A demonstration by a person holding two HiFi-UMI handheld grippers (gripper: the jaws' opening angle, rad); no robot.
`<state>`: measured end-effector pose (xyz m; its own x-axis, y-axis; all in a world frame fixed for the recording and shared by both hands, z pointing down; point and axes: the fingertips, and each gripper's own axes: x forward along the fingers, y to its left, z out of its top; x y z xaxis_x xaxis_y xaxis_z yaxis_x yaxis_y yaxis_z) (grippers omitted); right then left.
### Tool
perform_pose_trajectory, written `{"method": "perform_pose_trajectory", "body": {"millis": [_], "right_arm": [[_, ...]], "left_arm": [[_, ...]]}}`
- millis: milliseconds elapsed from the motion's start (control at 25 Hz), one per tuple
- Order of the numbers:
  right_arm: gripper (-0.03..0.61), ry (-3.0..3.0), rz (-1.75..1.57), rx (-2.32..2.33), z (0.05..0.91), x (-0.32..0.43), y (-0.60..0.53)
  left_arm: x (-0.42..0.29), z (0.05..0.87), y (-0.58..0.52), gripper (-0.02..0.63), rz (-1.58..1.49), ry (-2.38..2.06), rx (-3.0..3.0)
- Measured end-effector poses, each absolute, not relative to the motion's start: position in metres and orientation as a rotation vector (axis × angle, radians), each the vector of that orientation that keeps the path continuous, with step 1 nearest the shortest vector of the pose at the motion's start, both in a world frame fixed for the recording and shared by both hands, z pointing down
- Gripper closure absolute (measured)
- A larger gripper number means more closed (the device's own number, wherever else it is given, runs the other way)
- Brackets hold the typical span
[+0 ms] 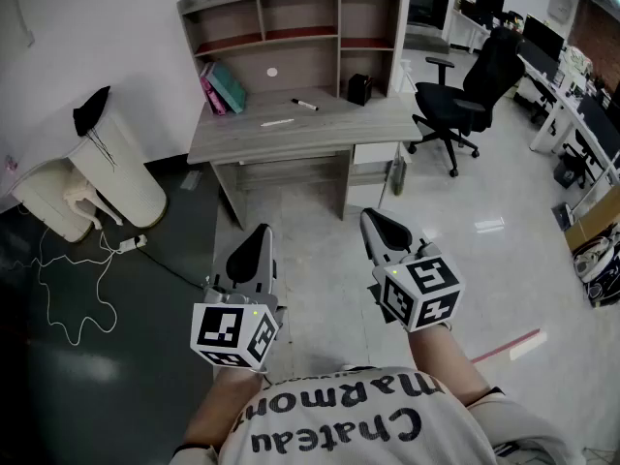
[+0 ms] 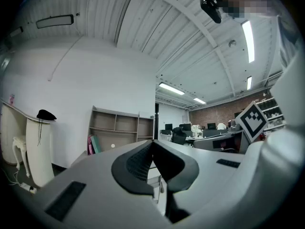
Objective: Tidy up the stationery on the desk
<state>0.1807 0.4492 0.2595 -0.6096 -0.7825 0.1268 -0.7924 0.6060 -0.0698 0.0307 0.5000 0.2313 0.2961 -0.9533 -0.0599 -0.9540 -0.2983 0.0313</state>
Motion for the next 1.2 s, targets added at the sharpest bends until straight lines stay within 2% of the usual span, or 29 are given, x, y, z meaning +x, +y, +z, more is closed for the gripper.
{"method": "perform_pose_trajectory", "body": {"millis": [1200], "right_arm": [[0.566,-2.744,0.243,1.307,0.295,0.128,0.472]], "left_arm": [[-0.033,0.262,0.526,0.599,0.189,1.865,-2.578]]}}
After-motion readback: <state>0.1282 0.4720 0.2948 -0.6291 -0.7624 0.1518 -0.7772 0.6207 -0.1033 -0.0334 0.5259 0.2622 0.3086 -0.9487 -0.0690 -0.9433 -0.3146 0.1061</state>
